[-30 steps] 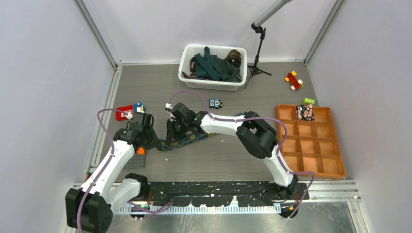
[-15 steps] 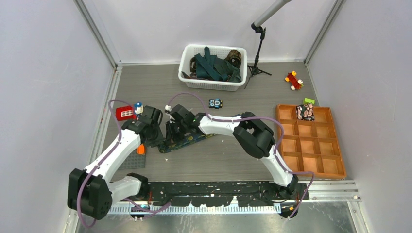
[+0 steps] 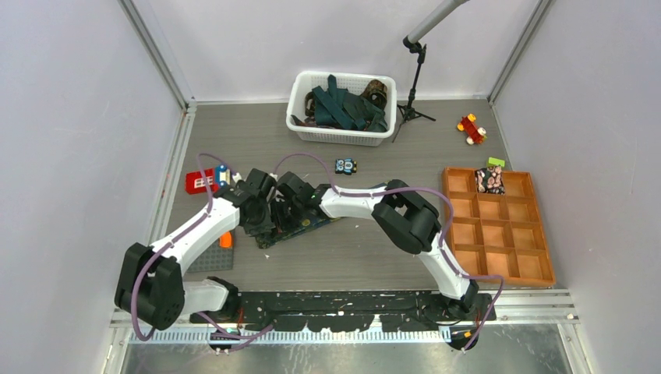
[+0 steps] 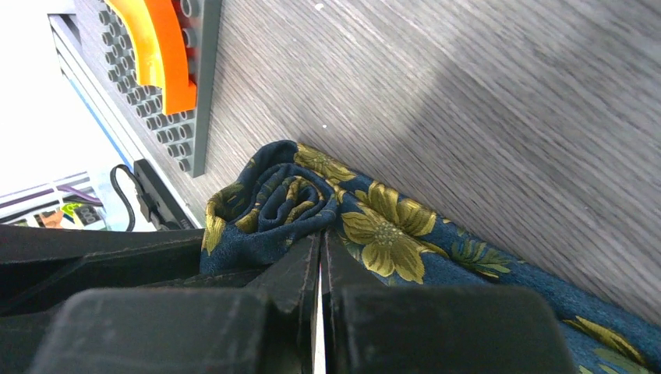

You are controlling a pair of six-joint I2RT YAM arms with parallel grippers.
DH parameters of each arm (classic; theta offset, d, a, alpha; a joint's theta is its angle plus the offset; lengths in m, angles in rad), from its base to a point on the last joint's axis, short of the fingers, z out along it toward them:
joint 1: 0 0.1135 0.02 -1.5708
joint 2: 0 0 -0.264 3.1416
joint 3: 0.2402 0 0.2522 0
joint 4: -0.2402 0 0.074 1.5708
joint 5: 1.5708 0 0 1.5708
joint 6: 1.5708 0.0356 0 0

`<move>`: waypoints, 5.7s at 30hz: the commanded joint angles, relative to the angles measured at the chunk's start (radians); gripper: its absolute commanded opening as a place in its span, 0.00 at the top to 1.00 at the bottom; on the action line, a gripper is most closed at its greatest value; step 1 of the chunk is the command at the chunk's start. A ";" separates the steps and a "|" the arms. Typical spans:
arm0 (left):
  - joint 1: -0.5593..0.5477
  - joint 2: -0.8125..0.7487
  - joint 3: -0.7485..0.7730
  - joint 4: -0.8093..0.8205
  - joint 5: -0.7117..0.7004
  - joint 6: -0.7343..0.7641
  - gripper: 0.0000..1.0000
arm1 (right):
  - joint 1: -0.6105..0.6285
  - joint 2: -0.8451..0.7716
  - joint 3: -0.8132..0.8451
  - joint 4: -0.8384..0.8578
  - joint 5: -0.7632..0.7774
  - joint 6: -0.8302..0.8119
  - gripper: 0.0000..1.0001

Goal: Roll the ties
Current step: Roll the tie into the bin.

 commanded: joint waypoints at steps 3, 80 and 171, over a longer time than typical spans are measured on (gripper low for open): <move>-0.026 0.055 0.020 0.083 0.026 -0.021 0.97 | 0.004 -0.069 -0.006 0.069 0.003 0.008 0.93; 0.066 -0.476 -0.223 0.053 -0.067 -0.119 0.43 | 0.037 -0.055 0.173 -0.379 0.286 -0.208 0.80; 0.347 -0.305 -0.377 0.511 0.260 0.083 0.39 | -0.039 -0.014 0.215 -0.268 0.120 -0.191 0.65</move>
